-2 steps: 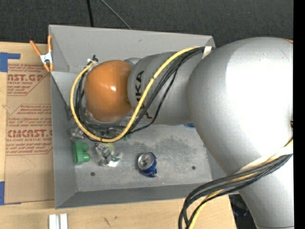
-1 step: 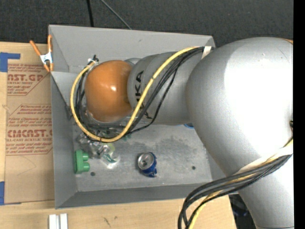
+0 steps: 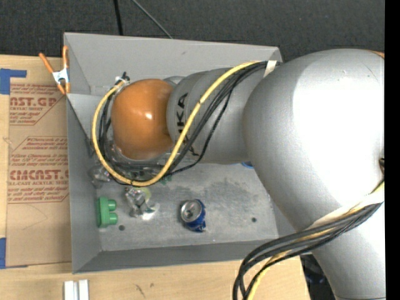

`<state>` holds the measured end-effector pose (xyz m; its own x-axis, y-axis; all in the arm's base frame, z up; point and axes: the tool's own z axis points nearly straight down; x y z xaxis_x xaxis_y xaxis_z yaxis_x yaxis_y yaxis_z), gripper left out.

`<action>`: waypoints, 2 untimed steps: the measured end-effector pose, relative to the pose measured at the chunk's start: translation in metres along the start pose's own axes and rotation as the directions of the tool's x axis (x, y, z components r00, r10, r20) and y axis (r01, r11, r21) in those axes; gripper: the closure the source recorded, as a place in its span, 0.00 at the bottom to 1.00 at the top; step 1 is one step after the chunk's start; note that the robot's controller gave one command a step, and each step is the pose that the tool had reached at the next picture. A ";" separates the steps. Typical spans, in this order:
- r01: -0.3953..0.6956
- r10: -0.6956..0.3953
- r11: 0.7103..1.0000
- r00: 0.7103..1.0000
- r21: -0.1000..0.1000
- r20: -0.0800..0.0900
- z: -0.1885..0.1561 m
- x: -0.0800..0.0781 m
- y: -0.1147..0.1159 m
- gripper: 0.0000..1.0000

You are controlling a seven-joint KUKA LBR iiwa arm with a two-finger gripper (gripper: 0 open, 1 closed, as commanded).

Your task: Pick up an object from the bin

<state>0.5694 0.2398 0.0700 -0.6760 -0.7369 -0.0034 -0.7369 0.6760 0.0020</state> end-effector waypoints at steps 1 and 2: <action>0.237 -0.237 0.972 0.972 0.004 -0.007 0.000 0.028 0.037 0.00; 0.239 -0.239 0.971 0.971 0.000 -0.002 0.000 0.026 0.040 1.00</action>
Offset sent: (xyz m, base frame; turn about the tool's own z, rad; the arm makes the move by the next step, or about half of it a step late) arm -0.0477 0.0075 0.0000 -0.2436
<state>0.5218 0.2478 0.0697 -0.4806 -0.8770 -0.0022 -0.8770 0.4806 0.0007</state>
